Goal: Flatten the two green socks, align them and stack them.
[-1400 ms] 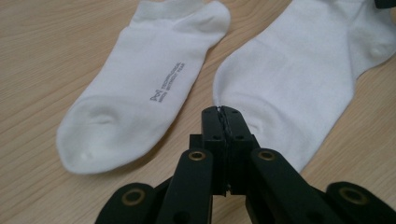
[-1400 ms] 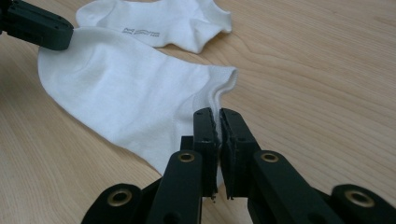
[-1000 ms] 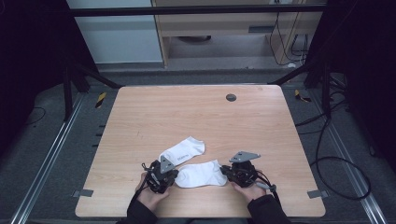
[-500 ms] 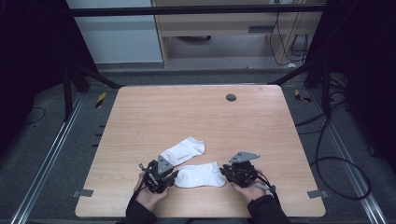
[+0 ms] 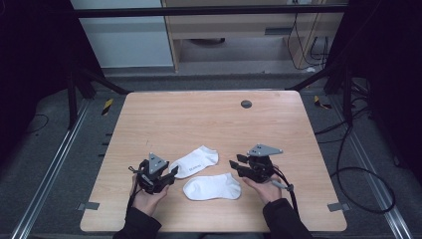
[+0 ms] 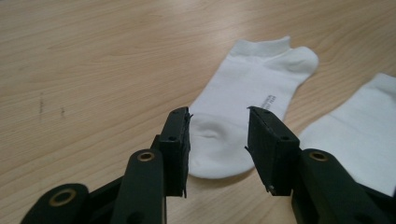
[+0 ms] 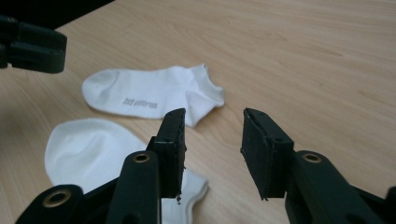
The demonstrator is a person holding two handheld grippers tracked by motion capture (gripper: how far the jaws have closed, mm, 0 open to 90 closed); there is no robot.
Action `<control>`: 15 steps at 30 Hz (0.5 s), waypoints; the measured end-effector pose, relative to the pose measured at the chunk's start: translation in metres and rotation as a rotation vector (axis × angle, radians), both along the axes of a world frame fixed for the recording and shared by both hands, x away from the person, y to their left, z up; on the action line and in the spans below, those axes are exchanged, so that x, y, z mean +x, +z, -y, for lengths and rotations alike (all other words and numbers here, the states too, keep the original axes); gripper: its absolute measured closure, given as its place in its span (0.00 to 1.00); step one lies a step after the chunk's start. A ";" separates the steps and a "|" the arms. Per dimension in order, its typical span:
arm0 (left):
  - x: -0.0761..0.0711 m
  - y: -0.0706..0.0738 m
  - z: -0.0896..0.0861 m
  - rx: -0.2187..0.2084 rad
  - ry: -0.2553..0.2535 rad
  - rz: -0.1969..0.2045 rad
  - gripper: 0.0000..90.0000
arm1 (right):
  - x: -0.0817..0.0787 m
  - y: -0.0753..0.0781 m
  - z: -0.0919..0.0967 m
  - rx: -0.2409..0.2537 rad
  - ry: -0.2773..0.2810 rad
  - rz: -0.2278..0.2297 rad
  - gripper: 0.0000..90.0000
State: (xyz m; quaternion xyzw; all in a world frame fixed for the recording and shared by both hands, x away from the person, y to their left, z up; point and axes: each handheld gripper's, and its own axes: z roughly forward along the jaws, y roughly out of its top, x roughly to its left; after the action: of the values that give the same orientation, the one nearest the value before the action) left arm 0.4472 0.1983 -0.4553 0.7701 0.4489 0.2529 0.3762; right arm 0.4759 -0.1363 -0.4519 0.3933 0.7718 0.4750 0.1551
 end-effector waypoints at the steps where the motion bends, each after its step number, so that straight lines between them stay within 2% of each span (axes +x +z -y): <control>1: 0.002 -0.001 -0.002 -0.002 0.008 0.002 0.64 | 0.004 0.001 -0.001 0.003 -0.003 0.004 0.64; 6: 0.013 -0.006 -0.013 -0.006 0.049 -0.007 0.64 | 0.027 0.002 -0.010 -0.003 -0.021 0.000 0.61; 9: 0.016 -0.007 -0.016 -0.006 0.059 -0.012 0.64 | 0.034 0.001 -0.014 -0.006 -0.020 -0.003 0.61; 12: 0.022 -0.011 -0.022 -0.008 0.080 -0.022 0.64 | 0.050 0.000 -0.025 -0.037 -0.011 -0.010 0.61; 15: 0.024 -0.014 -0.025 -0.014 0.086 -0.023 0.64 | 0.059 -0.003 -0.032 -0.035 -0.008 -0.022 0.61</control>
State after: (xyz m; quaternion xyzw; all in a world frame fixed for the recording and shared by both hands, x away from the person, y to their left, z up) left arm 0.4714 0.2235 -0.4688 0.7501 0.4877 0.2568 0.3653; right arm 0.5353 -0.1042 -0.4548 0.3989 0.7800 0.4564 0.1556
